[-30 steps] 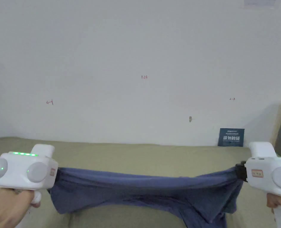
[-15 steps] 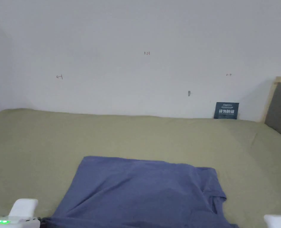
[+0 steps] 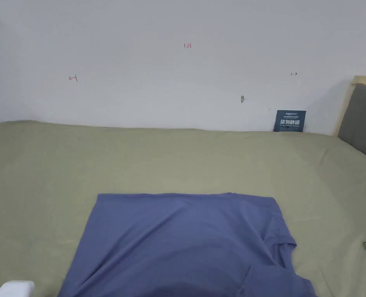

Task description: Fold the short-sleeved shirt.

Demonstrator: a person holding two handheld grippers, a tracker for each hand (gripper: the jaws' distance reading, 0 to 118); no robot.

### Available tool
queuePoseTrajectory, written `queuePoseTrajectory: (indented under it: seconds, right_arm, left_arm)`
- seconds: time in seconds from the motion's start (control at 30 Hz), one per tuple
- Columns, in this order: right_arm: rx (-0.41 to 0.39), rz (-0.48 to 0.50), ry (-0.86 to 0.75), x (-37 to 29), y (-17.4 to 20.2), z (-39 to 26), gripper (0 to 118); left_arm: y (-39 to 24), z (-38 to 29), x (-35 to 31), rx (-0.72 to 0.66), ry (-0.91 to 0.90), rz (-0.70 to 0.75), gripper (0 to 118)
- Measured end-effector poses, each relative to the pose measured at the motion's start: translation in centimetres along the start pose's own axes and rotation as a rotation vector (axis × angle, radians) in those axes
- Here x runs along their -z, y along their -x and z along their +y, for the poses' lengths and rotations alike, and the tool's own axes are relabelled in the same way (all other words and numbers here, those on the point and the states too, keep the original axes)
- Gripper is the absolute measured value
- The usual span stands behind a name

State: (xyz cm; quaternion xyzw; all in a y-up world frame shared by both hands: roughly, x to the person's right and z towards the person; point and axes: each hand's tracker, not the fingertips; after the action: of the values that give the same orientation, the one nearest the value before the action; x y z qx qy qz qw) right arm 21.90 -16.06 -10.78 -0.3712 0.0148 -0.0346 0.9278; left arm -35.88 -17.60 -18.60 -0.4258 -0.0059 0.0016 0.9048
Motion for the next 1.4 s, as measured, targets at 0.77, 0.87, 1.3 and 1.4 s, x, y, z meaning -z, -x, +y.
queuePoseTrajectory:
  seconds: [0.77,0.87,1.3,1.4]
  right_arm:
    - [0.03,-0.045,-0.16,-3.0,-0.3,2.6,0]
    - [0.026,-0.049,-0.148,-2.7,-0.4,1.5,0]
    - [0.018,-0.042,-0.01,-0.1,-0.9,-0.7,0]
    - [0.027,-0.035,0.008,0.2,-1.3,-1.0,0]
  left_arm:
    - [1.6,1.2,-4.2,-0.1,-0.118,-0.053,0]
    - [1.5,0.6,-3.7,-0.084,-0.077,-0.068,50]
    - [1.0,0.1,1.8,-0.081,0.095,-0.051,15]
    - [1.2,0.3,1.4,-0.093,0.09,-0.076,2]
